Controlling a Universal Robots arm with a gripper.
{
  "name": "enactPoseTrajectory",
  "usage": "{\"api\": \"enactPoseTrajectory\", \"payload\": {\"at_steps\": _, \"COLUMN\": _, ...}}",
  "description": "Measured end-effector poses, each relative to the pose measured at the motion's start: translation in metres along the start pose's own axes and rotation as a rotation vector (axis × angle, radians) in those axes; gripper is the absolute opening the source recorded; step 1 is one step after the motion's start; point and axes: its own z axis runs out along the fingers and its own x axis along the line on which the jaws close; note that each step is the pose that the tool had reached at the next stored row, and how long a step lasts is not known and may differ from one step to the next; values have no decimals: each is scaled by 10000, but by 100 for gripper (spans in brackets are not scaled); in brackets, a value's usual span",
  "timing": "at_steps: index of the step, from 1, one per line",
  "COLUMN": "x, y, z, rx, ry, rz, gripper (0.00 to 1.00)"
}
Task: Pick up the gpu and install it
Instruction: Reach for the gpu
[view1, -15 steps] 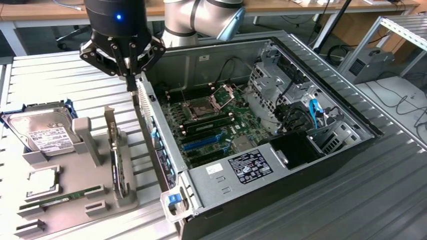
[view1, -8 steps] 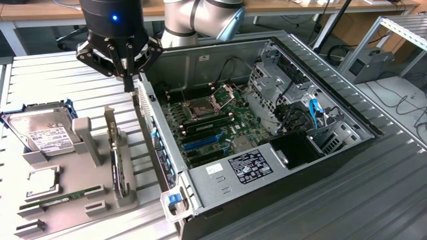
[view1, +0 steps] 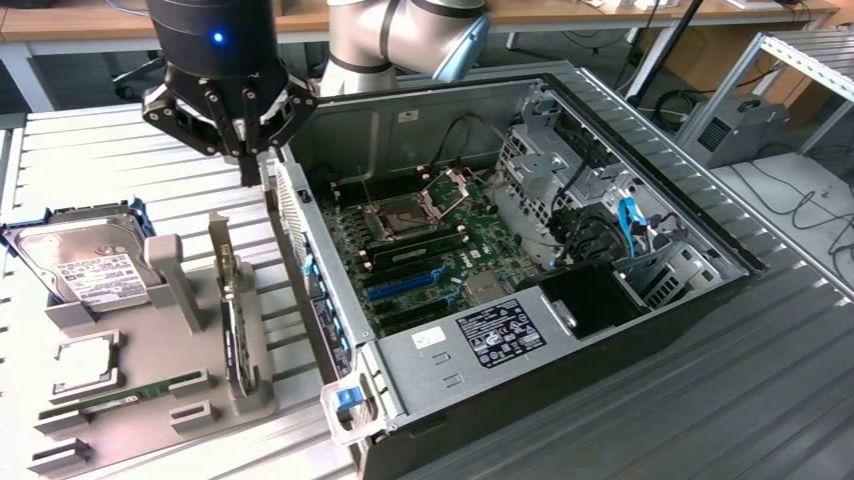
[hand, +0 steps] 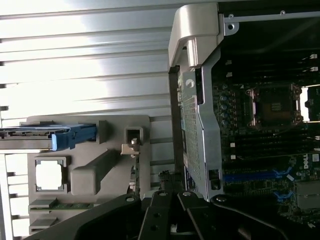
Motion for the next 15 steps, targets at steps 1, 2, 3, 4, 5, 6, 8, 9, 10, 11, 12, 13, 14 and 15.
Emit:
{"api": "enactPoseTrajectory", "payload": {"at_steps": 1, "x": 8, "y": -1, "z": 1, "rx": 0, "ry": -1, "rz": 0, "gripper": 11}}
{"api": "enactPoseTrajectory", "payload": {"at_steps": 2, "x": 20, "y": -2, "z": 2, "rx": 0, "ry": 0, "rz": 0, "gripper": 11}}
{"api": "enactPoseTrajectory", "payload": {"at_steps": 3, "x": 28, "y": -2, "z": 3, "rx": 0, "ry": -1, "rz": 0, "gripper": 11}}
{"api": "enactPoseTrajectory", "payload": {"at_steps": 4, "x": 35, "y": -3, "z": 5, "rx": 0, "ry": -1, "rz": 0, "gripper": 11}}
{"api": "enactPoseTrajectory", "payload": {"at_steps": 5, "x": 43, "y": -3, "z": 6, "rx": 0, "ry": -1, "rz": 0, "gripper": 11}}
{"api": "enactPoseTrajectory", "payload": {"at_steps": 6, "x": 52, "y": -4, "z": 7, "rx": 0, "ry": -1, "rz": 0, "gripper": 11}}
{"api": "enactPoseTrajectory", "payload": {"at_steps": 8, "x": 66, "y": -5, "z": 8, "rx": 1, "ry": 0, "rz": 0, "gripper": 11}}
{"api": "enactPoseTrajectory", "payload": {"at_steps": 9, "x": 73, "y": -6, "z": 9, "rx": 0, "ry": -1, "rz": 0, "gripper": 11}}
{"api": "enactPoseTrajectory", "payload": {"at_steps": 10, "x": 79, "y": -6, "z": 10, "rx": 0, "ry": -1, "rz": 0, "gripper": 11}}
{"api": "enactPoseTrajectory", "payload": {"at_steps": 11, "x": 80, "y": -6, "z": 10, "rx": 0, "ry": -1, "rz": -1, "gripper": 11}}
{"api": "enactPoseTrajectory", "payload": {"at_steps": 12, "x": 80, "y": -6, "z": 10, "rx": 0, "ry": 0, "rz": -2, "gripper": 11}}
{"api": "enactPoseTrajectory", "payload": {"at_steps": 13, "x": 80, "y": -6, "z": 10, "rx": 0, "ry": 0, "rz": -1, "gripper": 11}}
{"api": "enactPoseTrajectory", "payload": {"at_steps": 14, "x": 81, "y": -6, "z": 10, "rx": 1, "ry": 0, "rz": 0, "gripper": 11}}
{"api": "enactPoseTrajectory", "payload": {"at_steps": 15, "x": 81, "y": -7, "z": 10, "rx": 1, "ry": 0, "rz": 0, "gripper": 11}}
